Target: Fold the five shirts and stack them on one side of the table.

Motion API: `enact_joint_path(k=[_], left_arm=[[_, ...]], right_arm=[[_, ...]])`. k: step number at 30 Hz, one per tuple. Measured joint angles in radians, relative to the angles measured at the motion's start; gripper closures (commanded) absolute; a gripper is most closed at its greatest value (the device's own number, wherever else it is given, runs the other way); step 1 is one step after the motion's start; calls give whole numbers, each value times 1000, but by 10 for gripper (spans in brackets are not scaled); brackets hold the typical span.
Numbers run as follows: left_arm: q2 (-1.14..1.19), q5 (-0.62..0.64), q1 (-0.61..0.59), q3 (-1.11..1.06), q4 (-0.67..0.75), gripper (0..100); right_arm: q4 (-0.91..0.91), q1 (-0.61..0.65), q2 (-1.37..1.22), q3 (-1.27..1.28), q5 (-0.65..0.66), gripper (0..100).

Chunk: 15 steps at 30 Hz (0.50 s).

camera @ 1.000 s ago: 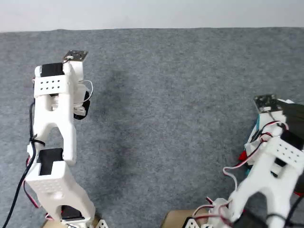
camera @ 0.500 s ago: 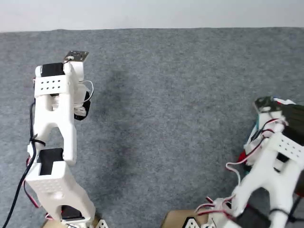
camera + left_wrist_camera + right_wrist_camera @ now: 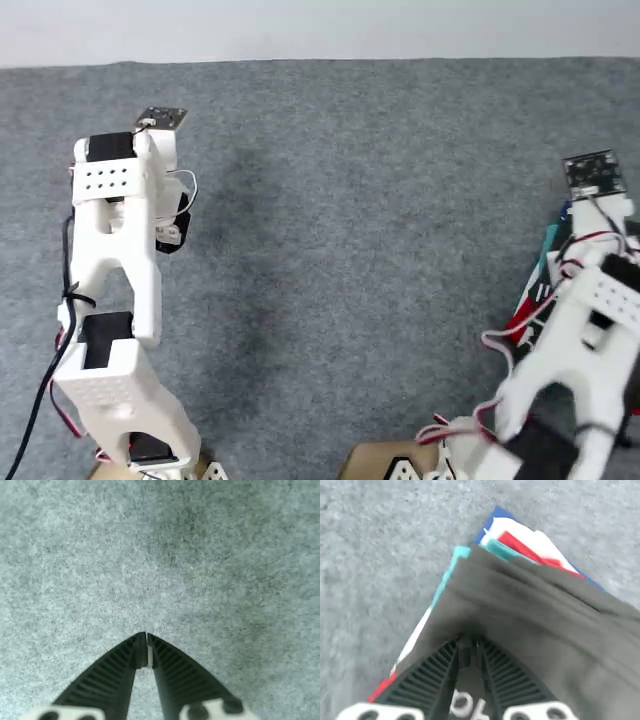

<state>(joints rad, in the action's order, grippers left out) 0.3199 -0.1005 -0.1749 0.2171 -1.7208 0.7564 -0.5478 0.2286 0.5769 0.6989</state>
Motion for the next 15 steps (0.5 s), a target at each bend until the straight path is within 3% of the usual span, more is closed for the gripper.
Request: enact_joint_path(k=[8, 15], left_arm=[[0, 0, 0, 0, -6, 994], [0, 0, 0, 0, -6, 994]], right_arm=[[-121, 46, -195, -104, 0, 967], [98, 46, -137, -259, 2, 967]])
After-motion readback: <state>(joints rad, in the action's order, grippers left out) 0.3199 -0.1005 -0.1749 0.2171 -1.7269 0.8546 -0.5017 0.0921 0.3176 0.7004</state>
